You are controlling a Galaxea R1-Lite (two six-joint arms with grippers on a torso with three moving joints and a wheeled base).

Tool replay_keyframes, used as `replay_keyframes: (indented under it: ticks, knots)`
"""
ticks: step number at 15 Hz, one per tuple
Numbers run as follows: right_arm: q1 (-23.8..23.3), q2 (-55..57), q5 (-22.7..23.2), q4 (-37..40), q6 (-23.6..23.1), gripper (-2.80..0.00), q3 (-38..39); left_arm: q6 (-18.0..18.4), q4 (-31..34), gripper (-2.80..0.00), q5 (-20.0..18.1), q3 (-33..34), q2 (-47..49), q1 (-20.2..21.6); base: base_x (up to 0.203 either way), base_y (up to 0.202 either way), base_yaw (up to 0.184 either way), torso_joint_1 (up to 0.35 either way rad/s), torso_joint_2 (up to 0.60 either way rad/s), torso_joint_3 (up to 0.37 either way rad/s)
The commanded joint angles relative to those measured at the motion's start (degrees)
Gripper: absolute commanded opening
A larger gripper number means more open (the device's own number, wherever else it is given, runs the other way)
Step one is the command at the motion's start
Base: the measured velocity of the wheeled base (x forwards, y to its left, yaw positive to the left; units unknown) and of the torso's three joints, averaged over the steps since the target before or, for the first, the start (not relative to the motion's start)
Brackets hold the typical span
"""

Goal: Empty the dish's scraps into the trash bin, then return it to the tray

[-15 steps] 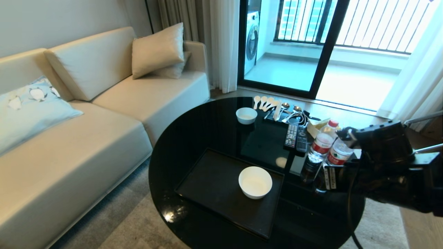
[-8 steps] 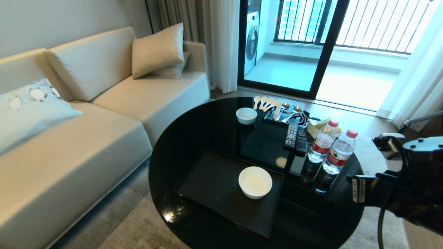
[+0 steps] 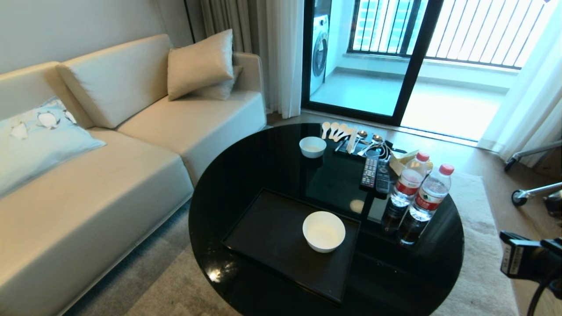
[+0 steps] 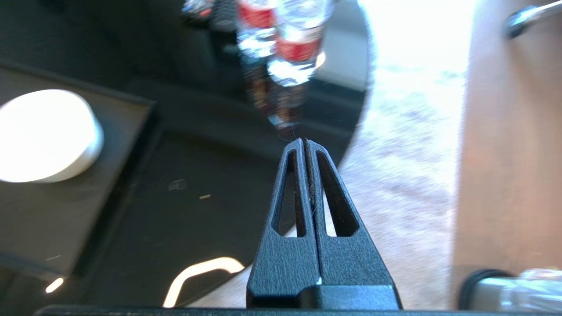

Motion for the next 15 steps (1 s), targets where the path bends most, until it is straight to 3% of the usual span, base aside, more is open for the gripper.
replay_keyframes:
  ticks: [1,3,6,11,15]
  knots:
    - [-3.21,-7.24,-0.06,-3.52,-4.19,-2.80,5.48,-0.06,-0.02,-2.80,0.02,0.00,-0.02,0.00,0.000,0.000,0.000,0.000,0.00,0.000]
    - [-4.17,-13.20,0.08,-4.37,-7.34,-2.80,9.98,-0.06,-0.02,-2.80,0.02,0.00,-0.02,0.00,0.000,0.000,0.000,0.000,0.00,0.000]
    - [-8.87,-21.17,2.15,-0.55,-8.28,-2.80,11.54,-0.06,-0.02,-2.80,0.02,0.00,-0.02,0.00,0.000,0.000,0.000,0.000,0.00,0.000]
    - [-15.74,-39.07,12.57,15.69,-8.79,-2.80,11.71,-0.06,-0.02,-2.80,0.02,0.00,-0.02,0.00,0.000,0.000,0.000,0.000,0.00,0.000]
    - [-17.54,-51.82,22.60,31.59,-10.34,-2.80,11.73,-0.06,-0.02,-2.80,0.02,0.00,-0.02,0.00,0.000,0.000,0.000,0.000,0.00,0.000]
